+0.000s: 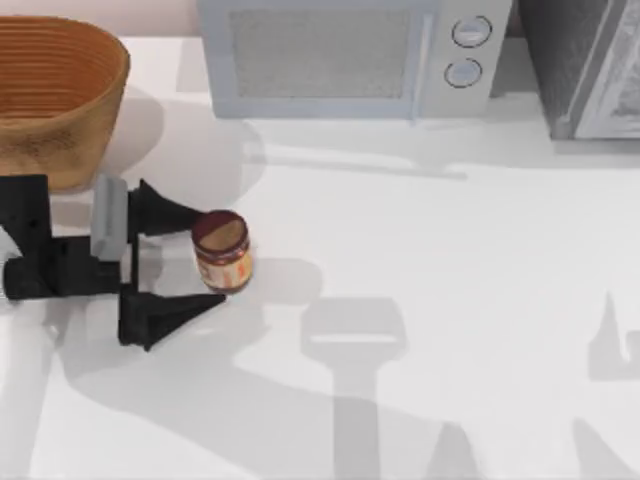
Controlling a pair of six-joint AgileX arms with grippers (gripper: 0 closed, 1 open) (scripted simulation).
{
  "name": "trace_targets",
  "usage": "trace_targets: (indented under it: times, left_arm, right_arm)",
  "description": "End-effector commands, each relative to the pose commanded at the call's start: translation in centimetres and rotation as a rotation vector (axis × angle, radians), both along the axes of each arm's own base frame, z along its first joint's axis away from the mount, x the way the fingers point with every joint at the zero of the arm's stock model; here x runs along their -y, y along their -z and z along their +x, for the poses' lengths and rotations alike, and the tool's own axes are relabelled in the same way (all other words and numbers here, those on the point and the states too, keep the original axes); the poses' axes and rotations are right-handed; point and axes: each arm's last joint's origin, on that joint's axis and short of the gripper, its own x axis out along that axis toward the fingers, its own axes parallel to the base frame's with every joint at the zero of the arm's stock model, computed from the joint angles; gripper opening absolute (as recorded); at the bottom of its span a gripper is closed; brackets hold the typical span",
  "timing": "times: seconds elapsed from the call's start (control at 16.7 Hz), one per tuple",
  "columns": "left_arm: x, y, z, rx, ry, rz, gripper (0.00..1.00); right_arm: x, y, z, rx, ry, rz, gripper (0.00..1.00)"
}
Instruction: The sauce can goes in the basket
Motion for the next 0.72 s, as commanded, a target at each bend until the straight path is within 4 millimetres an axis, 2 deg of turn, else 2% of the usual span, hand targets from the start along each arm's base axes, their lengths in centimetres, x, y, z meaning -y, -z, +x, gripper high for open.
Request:
trace_targets:
  times: [0.42, 0.72]
  left_arm:
    - [2.6, 0.0, 0.8, 0.004, -0.002, -0.003, 1.0]
    - [3.1, 0.1, 0.7, 0.002, -0.002, -0.004, 1.0]
  right_arm:
    - [0.0, 0.0, 0.0, 0.0, 0.0, 0.0, 1.0]
    - [0.0, 0.0, 0.0, 0.0, 0.0, 0.0, 1.0]
